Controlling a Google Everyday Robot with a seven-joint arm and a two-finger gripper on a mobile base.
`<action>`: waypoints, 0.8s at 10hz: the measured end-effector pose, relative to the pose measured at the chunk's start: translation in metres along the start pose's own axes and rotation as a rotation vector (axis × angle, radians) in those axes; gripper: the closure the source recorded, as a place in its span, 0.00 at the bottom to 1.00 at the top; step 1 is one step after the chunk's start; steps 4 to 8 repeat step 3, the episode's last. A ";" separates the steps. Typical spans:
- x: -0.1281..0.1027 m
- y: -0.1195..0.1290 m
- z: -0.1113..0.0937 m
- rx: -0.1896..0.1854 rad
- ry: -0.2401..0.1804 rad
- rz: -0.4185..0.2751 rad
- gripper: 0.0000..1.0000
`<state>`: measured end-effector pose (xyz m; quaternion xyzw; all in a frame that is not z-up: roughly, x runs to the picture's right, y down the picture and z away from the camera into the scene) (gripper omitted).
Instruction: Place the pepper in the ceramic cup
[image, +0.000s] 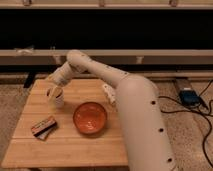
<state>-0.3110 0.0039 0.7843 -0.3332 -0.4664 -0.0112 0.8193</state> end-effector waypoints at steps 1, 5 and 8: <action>0.001 0.000 -0.001 0.001 0.001 0.001 0.20; 0.000 0.000 0.000 -0.001 0.000 0.000 0.20; 0.000 0.000 0.000 -0.001 0.000 0.000 0.20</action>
